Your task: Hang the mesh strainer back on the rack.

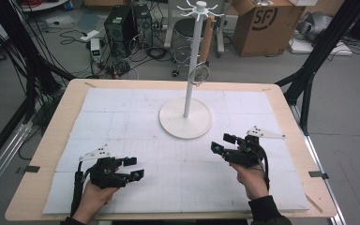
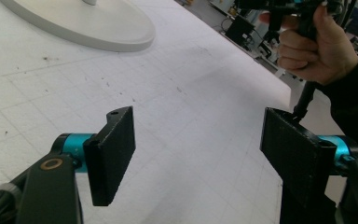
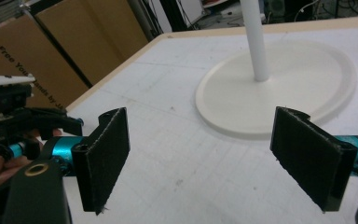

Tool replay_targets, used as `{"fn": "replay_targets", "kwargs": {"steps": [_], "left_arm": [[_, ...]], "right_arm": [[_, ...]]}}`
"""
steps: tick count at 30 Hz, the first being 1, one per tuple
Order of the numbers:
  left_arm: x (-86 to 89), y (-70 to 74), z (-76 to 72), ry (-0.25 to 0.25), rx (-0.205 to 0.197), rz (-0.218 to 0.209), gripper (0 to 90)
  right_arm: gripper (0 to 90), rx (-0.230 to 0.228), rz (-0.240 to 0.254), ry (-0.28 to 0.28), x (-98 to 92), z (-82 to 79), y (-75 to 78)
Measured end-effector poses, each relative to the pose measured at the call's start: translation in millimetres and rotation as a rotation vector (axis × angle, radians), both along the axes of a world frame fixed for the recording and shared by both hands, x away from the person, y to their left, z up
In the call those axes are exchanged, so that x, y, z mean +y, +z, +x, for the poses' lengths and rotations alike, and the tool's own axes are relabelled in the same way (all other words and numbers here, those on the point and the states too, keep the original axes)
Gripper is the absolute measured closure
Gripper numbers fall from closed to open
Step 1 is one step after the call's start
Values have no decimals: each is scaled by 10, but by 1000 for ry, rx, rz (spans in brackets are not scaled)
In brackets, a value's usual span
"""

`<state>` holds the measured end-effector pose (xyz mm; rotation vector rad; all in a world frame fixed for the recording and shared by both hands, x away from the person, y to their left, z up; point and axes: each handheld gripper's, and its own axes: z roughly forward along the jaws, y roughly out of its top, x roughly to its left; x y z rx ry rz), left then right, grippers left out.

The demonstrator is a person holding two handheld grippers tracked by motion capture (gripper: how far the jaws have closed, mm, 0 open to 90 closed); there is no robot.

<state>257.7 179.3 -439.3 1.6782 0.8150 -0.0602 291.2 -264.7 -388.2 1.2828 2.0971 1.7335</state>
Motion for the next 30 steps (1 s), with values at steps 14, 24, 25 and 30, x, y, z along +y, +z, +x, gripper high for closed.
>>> {"fn": "replay_targets", "kwargs": {"steps": [14,24,25,30], "left_arm": [[-14,-31,-4,13,-6,9,270],[7,-25,-4,15,-12,-1,270],[11,-25,-5,16,-11,2,270],[18,-24,-13,13,-15,6,270]], "right_arm": [[187,5,-1,5,-132,-172,-177],[187,11,-31,11,-126,-254,-290],[187,9,-36,12,-126,-256,-302],[187,45,10,20,-172,-303,-357]]}}
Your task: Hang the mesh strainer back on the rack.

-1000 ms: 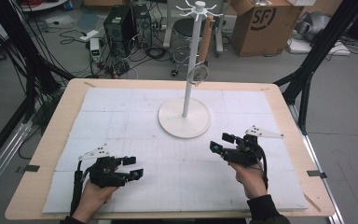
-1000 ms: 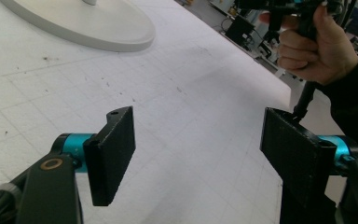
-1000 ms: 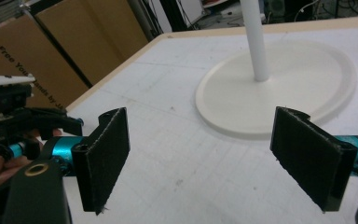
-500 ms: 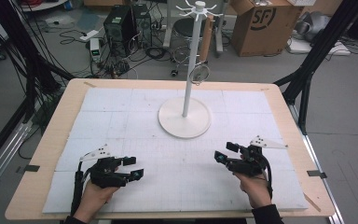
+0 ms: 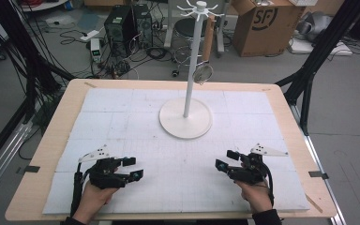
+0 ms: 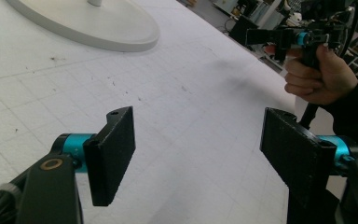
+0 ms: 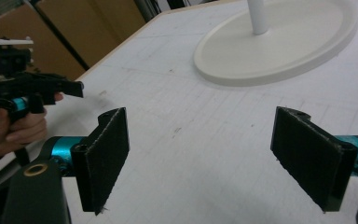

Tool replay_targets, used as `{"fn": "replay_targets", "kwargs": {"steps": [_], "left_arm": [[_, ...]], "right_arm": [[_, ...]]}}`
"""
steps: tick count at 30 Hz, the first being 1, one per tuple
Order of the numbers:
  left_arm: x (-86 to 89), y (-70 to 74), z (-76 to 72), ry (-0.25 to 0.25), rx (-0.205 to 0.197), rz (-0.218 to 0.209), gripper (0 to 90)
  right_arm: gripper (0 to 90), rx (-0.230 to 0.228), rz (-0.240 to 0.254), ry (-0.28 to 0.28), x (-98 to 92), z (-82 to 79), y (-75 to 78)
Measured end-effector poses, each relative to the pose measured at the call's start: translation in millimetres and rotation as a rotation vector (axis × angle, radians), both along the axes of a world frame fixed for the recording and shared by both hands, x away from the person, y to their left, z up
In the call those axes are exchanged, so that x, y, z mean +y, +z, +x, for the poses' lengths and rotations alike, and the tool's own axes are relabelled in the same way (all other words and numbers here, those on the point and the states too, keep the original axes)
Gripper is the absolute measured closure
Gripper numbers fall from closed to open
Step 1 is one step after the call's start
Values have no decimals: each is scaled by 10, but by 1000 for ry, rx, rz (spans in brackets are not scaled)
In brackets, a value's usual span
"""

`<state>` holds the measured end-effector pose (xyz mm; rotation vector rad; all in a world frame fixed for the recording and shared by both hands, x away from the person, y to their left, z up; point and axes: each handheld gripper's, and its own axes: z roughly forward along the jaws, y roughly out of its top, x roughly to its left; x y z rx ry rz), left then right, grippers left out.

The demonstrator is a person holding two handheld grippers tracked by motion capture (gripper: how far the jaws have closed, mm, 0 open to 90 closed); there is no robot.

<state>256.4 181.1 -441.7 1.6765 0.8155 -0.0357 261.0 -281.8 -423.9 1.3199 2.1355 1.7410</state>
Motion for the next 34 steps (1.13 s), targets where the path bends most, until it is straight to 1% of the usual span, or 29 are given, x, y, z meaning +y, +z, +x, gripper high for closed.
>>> {"fn": "replay_targets", "kwargs": {"steps": [6,7,9,10,11,12,14,15,17,19,21,23,30,32,34], "left_arm": [[-18,-9,1,4,4,1,270],[-32,-9,-6,4,4,0,270],[-48,-9,-15,-5,-3,5,270],[-47,-11,-15,-4,-4,4,270],[-38,-12,-10,-1,-5,6,270],[-36,-14,-5,9,-2,-2,270],[-16,-19,11,13,2,-12,270],[-10,-17,12,17,1,-13,270],[-1,-17,13,21,1,-18,270],[7,-17,17,22,-2,-13,271],[9,-15,14,24,0,-19,271],[15,-13,15,25,-3,-16,271],[16,-9,9,29,-5,-23,271],[16,-8,9,28,-6,-22,272],[24,-6,9,26,-8,-19,272]], "right_arm": [[186,1,5,-16,-57,-69,-26],[187,-5,4,-15,-56,-66,-29],[187,1,2,-14,-41,-67,-28],[187,-4,-1,-15,-34,-61,-30],[187,1,2,-13,-25,-56,-29],[187,-7,-3,-9,-20,-39,-35],[188,5,-3,-9,-2,-16,-38],[187,0,-4,-9,5,-1,-45],[188,6,-5,-6,17,10,-50],[187,8,-8,-3,21,10,-52],[187,7,-4,-3,19,3,-49],[188,-3,-2,-7,5,4,-48],[187,6,0,-7,2,0,-52],[187,-2,-3,-9,10,2,-57],[187,8,-3,-8,8,-2,-57]]}}
